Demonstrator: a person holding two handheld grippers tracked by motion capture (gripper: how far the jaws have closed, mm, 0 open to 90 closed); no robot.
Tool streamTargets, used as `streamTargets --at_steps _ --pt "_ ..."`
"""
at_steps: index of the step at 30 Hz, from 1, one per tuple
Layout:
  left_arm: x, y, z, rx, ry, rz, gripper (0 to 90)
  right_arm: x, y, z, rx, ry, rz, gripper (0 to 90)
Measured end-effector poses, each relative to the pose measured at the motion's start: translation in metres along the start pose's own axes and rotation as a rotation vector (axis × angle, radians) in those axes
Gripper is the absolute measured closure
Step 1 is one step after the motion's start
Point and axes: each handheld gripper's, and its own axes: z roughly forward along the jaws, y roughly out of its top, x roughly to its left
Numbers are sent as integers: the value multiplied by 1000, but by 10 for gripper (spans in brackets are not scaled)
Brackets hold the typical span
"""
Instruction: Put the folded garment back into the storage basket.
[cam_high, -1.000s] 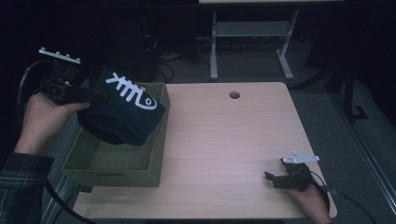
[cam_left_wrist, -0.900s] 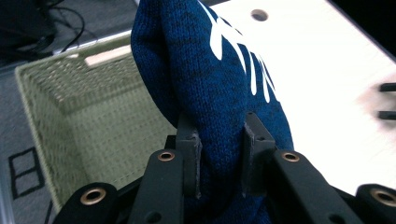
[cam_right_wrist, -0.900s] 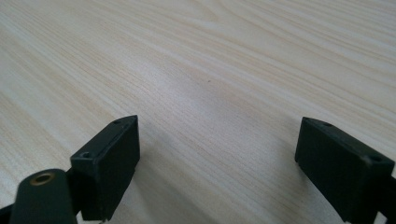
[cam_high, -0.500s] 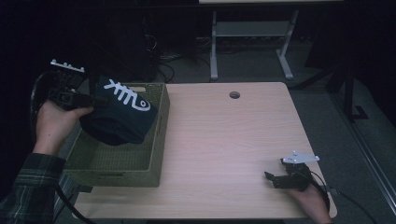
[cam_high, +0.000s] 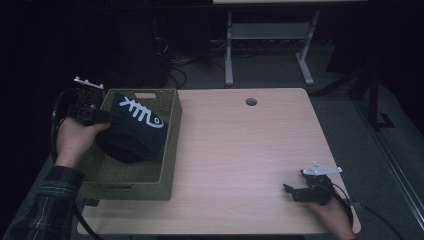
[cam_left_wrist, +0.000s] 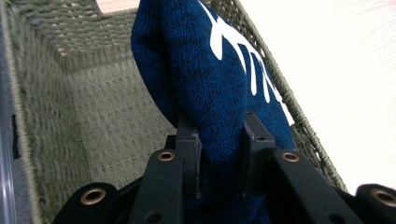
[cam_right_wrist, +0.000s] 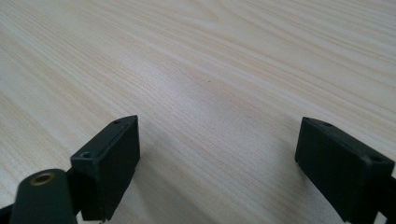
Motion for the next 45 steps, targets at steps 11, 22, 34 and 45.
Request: streamTargets --at_steps 11,22,34,45 --pt "4 -8 15 22 2 -18 731 0 0 0 1 0 1 135" --pt "17 -19 34 33 -35 -43 729 0 0 0 1 0 0 135" --pt "45 -32 51 59 -51 -78 711 0 0 0 1 0 0 135" --pt "68 -49 67 80 -21 -113 636 0 0 0 2 0 0 135"
